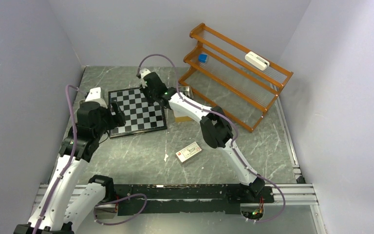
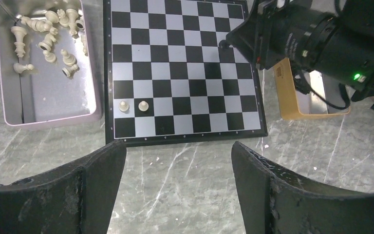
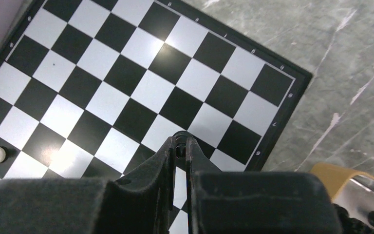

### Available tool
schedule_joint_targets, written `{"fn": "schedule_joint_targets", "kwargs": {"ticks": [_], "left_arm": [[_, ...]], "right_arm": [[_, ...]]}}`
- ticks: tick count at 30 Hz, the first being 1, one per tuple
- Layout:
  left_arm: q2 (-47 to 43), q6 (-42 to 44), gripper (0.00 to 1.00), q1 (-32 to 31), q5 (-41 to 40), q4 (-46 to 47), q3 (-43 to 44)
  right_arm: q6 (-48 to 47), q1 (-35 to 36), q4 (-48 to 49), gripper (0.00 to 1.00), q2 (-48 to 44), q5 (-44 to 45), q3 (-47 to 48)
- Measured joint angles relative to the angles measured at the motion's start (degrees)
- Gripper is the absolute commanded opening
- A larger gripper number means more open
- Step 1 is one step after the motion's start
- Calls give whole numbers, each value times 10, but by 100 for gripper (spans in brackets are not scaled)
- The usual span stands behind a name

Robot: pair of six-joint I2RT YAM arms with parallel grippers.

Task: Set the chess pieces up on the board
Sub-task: Place the chess piece on the chessboard, then pick up the chess piece from the chessboard.

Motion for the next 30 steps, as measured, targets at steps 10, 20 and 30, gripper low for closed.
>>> {"fn": "schedule_joint_targets", "kwargs": {"ticks": [10,20,30], "left_arm": [[26,-16,83,0,1,1,4],[91,-25,76,0,17,4,30],[284,-23,60,1,49,47,166]], "right_arm": [[0,8,-3,34,23,7,-1],[4,4,-27,52,7,13,4],[78,-59,-15,100,-287,-5,-258]]}}
